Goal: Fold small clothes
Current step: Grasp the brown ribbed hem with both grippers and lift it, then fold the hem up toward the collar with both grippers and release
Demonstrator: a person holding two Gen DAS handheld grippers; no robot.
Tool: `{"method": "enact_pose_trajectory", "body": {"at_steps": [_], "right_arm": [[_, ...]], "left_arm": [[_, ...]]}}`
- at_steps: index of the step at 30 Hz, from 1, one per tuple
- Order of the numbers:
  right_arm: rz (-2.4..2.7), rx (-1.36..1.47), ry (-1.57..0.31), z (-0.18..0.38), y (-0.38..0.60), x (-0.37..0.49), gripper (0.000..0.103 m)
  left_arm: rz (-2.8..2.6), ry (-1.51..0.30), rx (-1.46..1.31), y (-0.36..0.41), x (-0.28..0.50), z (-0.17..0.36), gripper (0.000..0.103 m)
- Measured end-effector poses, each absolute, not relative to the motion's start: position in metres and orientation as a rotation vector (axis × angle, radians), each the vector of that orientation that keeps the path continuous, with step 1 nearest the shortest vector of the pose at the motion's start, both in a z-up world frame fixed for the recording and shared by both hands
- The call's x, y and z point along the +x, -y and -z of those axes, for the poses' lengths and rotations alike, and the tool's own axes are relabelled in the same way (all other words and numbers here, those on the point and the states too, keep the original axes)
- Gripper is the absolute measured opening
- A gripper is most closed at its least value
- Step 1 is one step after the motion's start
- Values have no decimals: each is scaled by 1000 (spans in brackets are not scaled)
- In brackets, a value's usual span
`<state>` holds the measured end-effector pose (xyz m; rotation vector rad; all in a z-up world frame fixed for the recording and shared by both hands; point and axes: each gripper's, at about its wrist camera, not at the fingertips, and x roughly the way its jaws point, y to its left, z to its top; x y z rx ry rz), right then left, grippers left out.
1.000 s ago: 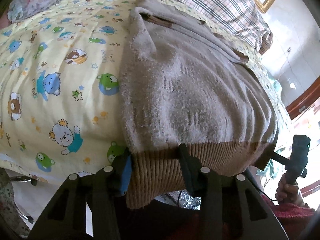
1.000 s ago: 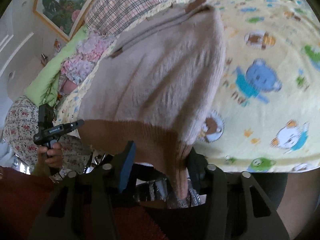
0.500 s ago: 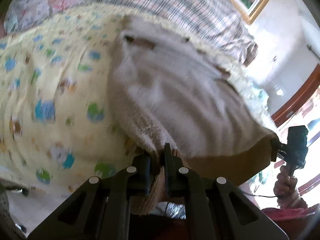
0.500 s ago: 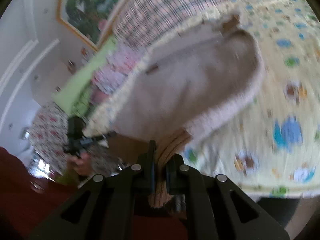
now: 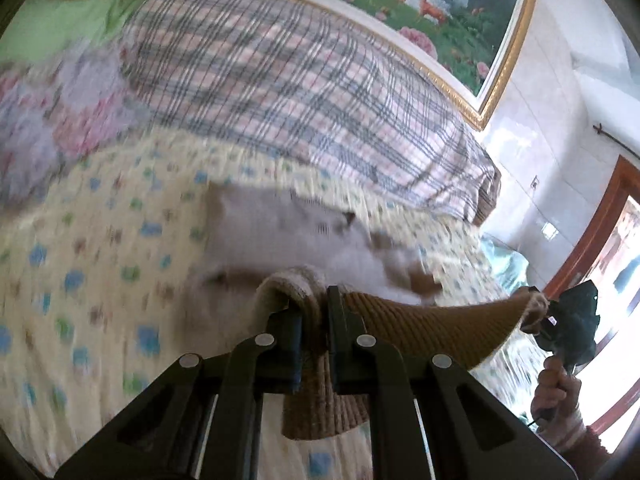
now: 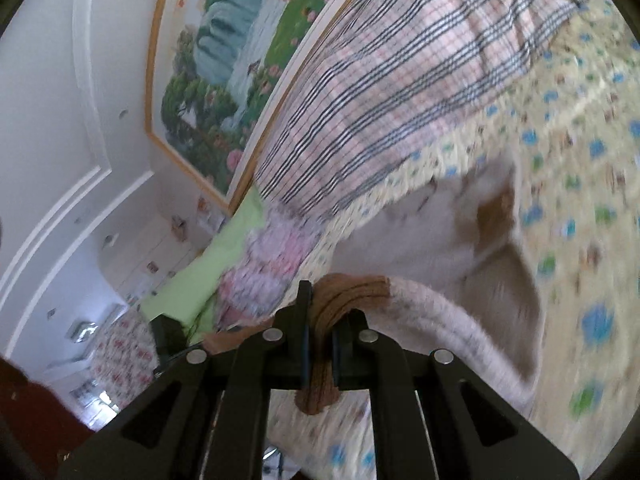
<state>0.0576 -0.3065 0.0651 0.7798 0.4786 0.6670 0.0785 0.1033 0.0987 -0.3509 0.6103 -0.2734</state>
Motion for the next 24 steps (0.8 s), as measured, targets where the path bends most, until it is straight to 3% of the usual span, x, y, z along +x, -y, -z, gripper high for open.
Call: {"method": "enact_pose_trajectory", "body": {"at_steps": [11,24], "right_arm": [[-521,814,-538,-49,323,198,9],[-399,762,-740,15,316,308,9]], "left_arm": [[199,-685,-322,-97,233,-73,8],[98,-794,-380,-129,329,-6,8]]}}
